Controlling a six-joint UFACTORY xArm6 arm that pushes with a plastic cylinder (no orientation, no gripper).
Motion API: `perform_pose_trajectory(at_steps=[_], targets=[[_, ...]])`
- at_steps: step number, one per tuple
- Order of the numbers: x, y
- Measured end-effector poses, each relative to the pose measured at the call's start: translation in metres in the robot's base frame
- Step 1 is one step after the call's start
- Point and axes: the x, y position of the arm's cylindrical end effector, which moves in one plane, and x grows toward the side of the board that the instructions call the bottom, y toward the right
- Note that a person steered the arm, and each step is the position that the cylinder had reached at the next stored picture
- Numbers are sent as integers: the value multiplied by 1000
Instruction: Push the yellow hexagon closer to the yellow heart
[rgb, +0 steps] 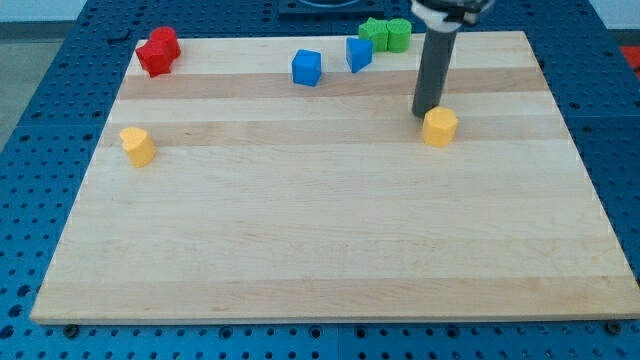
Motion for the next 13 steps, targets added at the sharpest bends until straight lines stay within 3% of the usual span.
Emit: perform_pose_trajectory(at_steps=[2,3,4,9,11,12,13], targets=[[-28,41],[-22,78],[23,90],[35,-125],[37,-62],[78,-54],[88,-86]])
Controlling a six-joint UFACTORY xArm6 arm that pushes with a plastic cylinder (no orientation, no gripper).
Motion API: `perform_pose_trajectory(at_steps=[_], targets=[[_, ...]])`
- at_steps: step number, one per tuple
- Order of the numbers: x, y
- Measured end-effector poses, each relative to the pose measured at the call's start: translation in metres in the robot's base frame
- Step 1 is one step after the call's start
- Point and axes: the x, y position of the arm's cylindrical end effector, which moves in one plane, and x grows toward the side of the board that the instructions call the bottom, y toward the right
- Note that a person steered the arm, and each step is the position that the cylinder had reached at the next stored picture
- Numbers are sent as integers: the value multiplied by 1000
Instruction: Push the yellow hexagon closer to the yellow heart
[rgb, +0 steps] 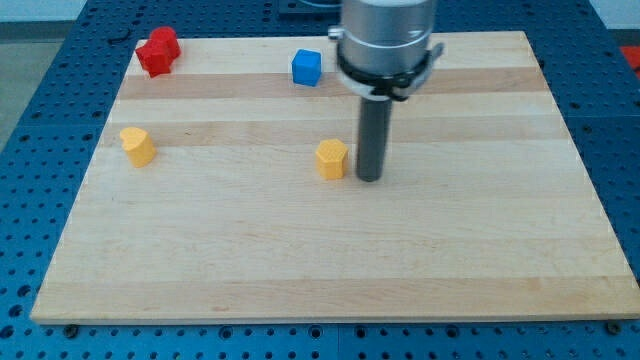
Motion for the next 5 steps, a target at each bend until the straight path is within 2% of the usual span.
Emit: perform_pose_trajectory(at_steps=[2,3,4,5], targets=[[-39,-122],[-42,-128],[-40,-94],[-43,-86]])
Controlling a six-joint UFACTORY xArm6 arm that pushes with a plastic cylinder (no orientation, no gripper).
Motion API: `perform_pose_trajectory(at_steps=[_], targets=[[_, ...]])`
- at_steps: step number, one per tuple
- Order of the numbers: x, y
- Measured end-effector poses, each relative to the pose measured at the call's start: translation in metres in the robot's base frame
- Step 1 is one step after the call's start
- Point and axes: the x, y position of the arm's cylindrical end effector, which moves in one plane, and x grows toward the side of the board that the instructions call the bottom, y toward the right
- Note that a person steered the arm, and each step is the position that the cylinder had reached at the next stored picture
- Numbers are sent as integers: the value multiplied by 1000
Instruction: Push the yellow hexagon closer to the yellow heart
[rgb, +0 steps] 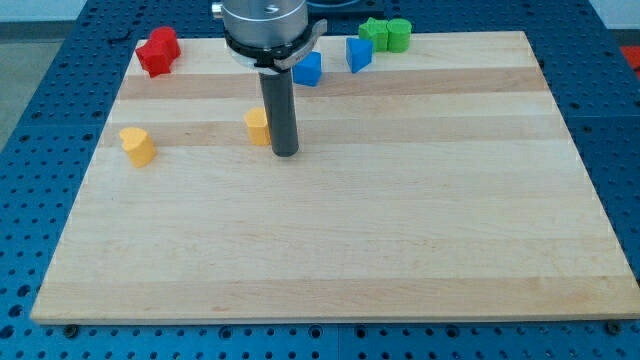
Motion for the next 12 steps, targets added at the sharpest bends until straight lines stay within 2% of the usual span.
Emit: perform_pose_trajectory(at_steps=[2,4,5,9,10,12], targets=[[-20,-21],[-48,9],[-53,-1],[-51,-143],[-51,-163],[-64,-164]])
